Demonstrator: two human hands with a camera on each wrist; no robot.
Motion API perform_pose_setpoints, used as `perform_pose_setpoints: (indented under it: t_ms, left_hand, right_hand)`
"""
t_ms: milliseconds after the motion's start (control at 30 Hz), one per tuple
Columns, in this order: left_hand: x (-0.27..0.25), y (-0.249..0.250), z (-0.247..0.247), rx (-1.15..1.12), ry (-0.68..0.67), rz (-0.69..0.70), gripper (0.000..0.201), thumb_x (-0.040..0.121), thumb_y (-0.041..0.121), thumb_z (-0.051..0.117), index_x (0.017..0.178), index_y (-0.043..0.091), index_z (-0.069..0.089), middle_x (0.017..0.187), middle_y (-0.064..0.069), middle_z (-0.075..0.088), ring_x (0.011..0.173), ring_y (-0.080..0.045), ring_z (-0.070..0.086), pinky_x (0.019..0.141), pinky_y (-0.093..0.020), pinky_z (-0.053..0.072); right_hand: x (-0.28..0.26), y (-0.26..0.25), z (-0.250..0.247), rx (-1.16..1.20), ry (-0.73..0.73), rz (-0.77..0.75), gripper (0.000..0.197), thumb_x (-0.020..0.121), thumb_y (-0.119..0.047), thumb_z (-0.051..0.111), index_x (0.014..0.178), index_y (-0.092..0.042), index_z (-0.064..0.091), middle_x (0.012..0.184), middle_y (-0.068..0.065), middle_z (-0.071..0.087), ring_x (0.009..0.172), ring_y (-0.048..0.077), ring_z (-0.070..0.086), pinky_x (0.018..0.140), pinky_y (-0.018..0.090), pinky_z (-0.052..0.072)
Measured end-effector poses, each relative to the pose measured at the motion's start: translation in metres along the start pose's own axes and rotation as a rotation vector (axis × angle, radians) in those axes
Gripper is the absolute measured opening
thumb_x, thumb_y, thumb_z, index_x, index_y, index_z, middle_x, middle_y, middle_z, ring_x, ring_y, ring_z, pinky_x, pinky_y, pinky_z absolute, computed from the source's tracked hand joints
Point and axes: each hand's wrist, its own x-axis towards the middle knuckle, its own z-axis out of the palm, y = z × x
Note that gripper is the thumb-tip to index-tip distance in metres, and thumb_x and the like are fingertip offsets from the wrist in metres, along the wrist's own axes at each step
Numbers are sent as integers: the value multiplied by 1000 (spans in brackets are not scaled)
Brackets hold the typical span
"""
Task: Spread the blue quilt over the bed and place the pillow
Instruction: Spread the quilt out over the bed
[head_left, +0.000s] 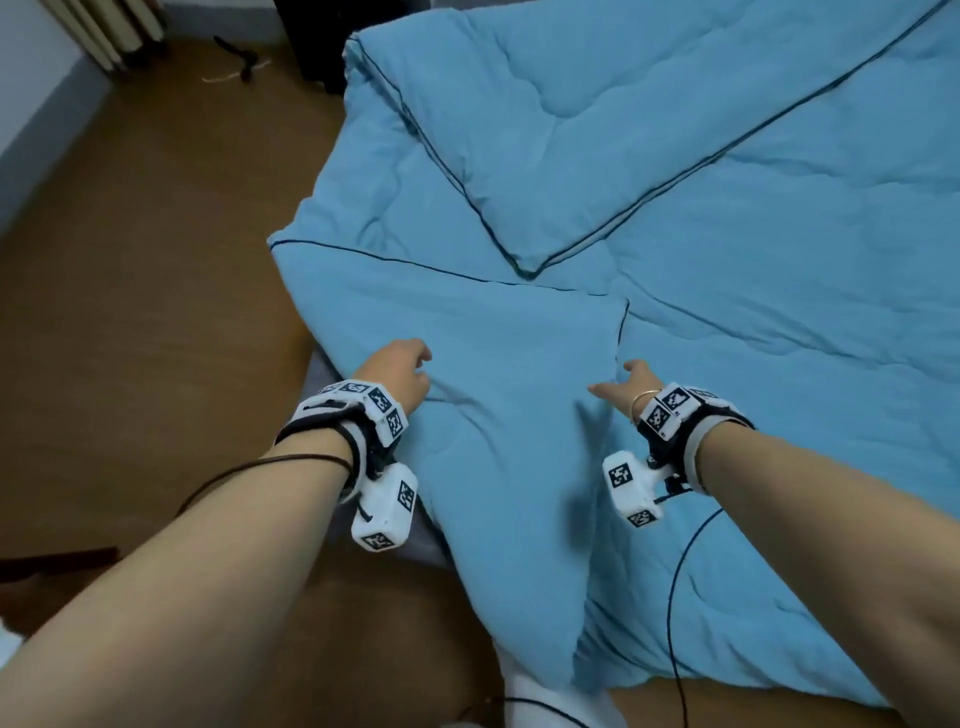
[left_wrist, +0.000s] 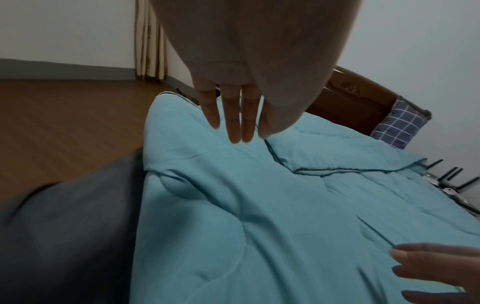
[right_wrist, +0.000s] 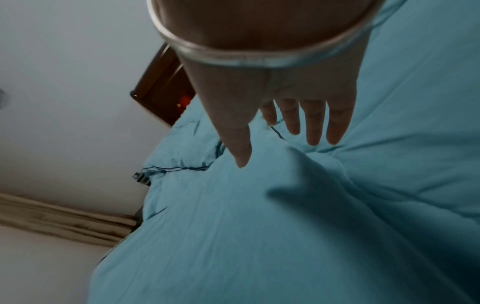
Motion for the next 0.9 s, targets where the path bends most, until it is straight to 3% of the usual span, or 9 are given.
perform_pose_setpoints:
  t_ms: [200, 333, 500, 600, 700, 800, 900]
  left_hand:
    - [19, -47, 5, -59, -21, -83, 35, 91, 8, 47, 126, 8, 54, 127, -10, 59, 114, -27, 57, 98, -31, 42]
    - [11, -67, 0, -97, -25, -126, 39, 92, 11, 47, 131, 11, 49, 129, -9, 57, 113, -27, 57, 97, -32, 43]
    - [-17, -81, -36, -135, -10, -62, 56, 90, 14, 52, 143, 15, 34, 140, -12, 45, 120, -29, 54, 105, -37, 41]
    - [-52, -94, -75, -112, 91, 39, 71, 89, 18, 59, 149, 20, 21, 150, -11, 34, 129, -29, 47, 107, -38, 39]
    - [-106, -119, -113, -48, 224, 200, 94, 82, 19, 70, 152, 26, 8, 158, -5, 18, 141, -28, 32, 112, -42, 35]
    - [-168, -155, -139, 145, 313, 276, 110, 75, 18, 75, 151, 35, -3, 161, 2, -3, 142, -29, 25, 108, -48, 39]
    - [-214, -197, -146, 429, 255, 267, 89, 79, 19, 68, 149, 37, 16, 161, 2, -7, 145, -28, 16, 106, -46, 38]
  right_hand:
    - [52, -27, 40, 66, 50, 142, 107, 65, -37, 82, 143, -2, 18, 146, 20, 38, 132, 36, 41, 110, 45, 35]
    - [44, -45, 52, 266, 111, 149, 103, 60, -25, 86, 140, -2, 26, 139, 18, 47, 125, 35, 49, 107, 43, 40]
    - [-30, -94, 59, 445, -3, -177, 65, 70, -1, 76, 130, -4, 50, 125, 13, 62, 111, 27, 60, 94, 30, 46]
    - [-103, -130, 75, 368, -60, -428, 62, 72, 2, 74, 129, -7, 53, 125, 15, 62, 103, 19, 58, 88, 23, 41]
    - [-188, -157, 108, 180, -58, -684, 65, 73, 3, 72, 133, -9, 51, 130, 13, 59, 114, 18, 55, 88, 15, 36]
    - [-269, -173, 158, -40, -90, -878, 63, 74, -2, 71, 133, -13, 52, 132, 10, 59, 125, 24, 53, 99, 23, 38]
    - [-332, -181, 206, -275, -126, -941, 63, 77, -7, 67, 136, -19, 48, 134, 10, 58, 123, 27, 54, 99, 32, 41]
